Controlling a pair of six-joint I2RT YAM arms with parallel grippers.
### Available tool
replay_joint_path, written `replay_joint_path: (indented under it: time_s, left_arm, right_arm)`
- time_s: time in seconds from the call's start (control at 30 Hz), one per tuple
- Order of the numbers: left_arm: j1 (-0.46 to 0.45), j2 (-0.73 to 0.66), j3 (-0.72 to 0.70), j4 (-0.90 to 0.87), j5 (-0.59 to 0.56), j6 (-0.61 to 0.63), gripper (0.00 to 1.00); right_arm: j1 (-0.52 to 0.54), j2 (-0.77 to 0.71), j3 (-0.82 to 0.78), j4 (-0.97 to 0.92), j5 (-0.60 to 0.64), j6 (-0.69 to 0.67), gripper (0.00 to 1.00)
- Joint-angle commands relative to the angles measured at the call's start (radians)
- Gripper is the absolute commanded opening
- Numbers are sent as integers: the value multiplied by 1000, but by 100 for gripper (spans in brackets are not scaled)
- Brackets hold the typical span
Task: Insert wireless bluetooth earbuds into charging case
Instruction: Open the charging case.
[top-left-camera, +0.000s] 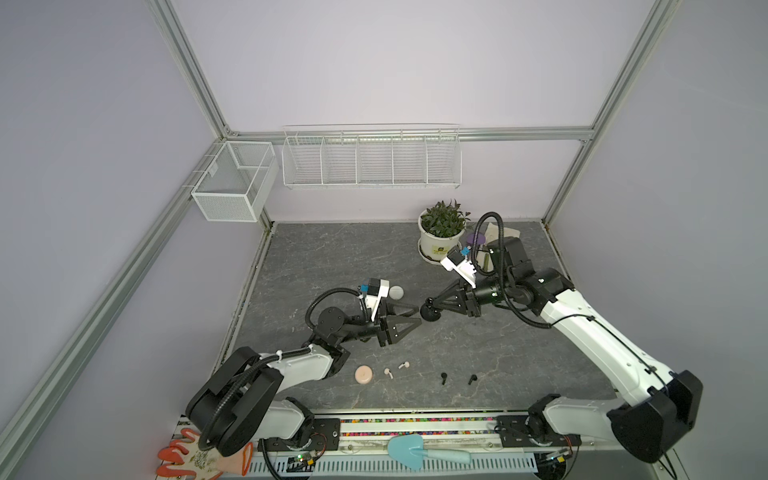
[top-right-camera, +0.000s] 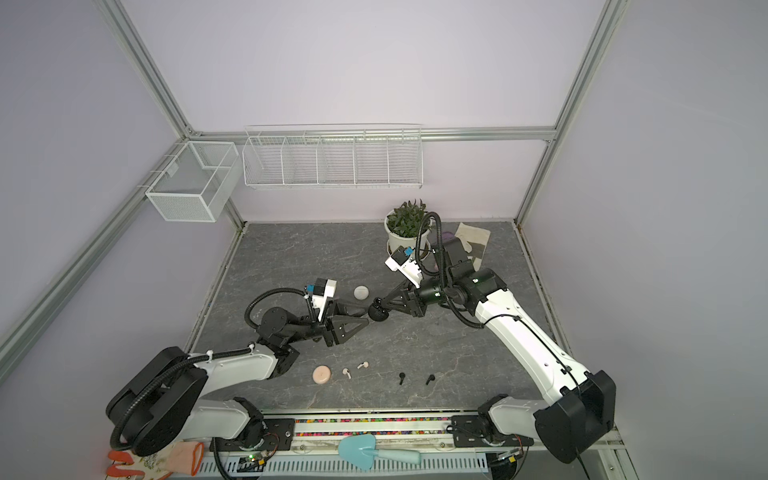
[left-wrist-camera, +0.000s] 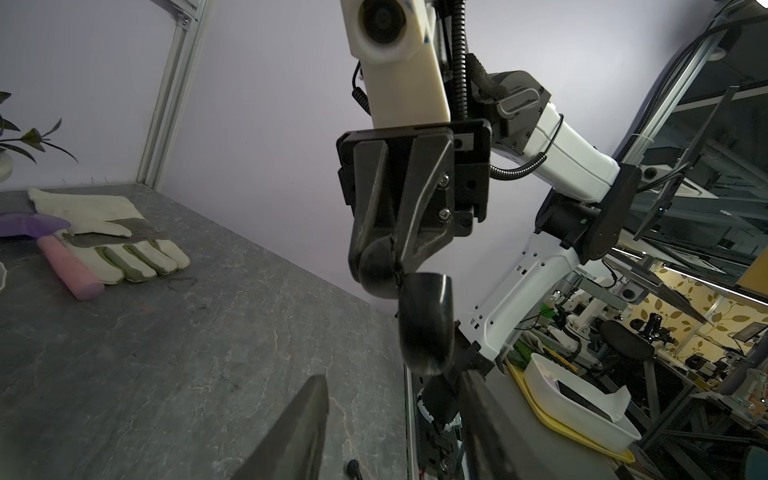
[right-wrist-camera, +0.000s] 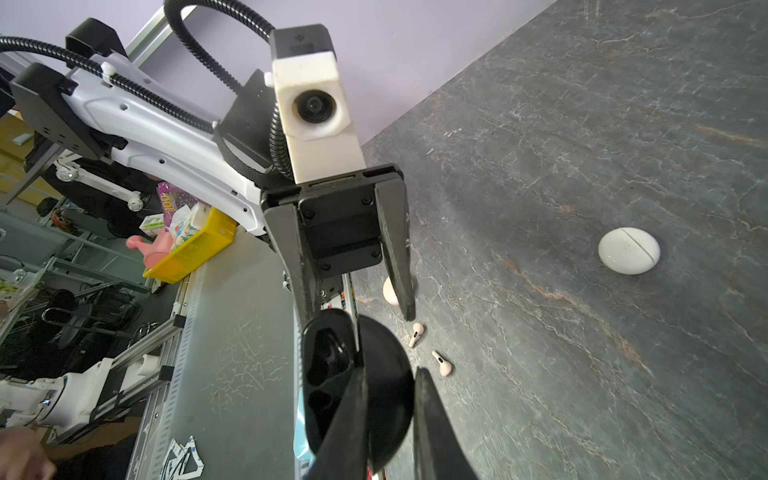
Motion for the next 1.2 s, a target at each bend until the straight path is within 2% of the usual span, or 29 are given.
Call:
replay_joint_path:
  time_s: [0.0,0.13,0.43,0.8,1.17]
  left_arm:
    - [1,-73,1,-188,11,156,51]
    - [-9,-82,34,-273,22,216,51]
    - [-12,25,56,-47,72,89,51]
    - [-12,3,70,-63,78,107,49]
    - [-12,33,71,6,97,62,36]
  right_arm:
    - [19,7,23,-57,8,-61,13]
    - [37,15,27,-72,21,-68,12]
    - [56,25,28,-86,45,-76,11]
    - [70,44,37,-103,66,-79,11]
    - [72,40,39,-104,68,-77,10]
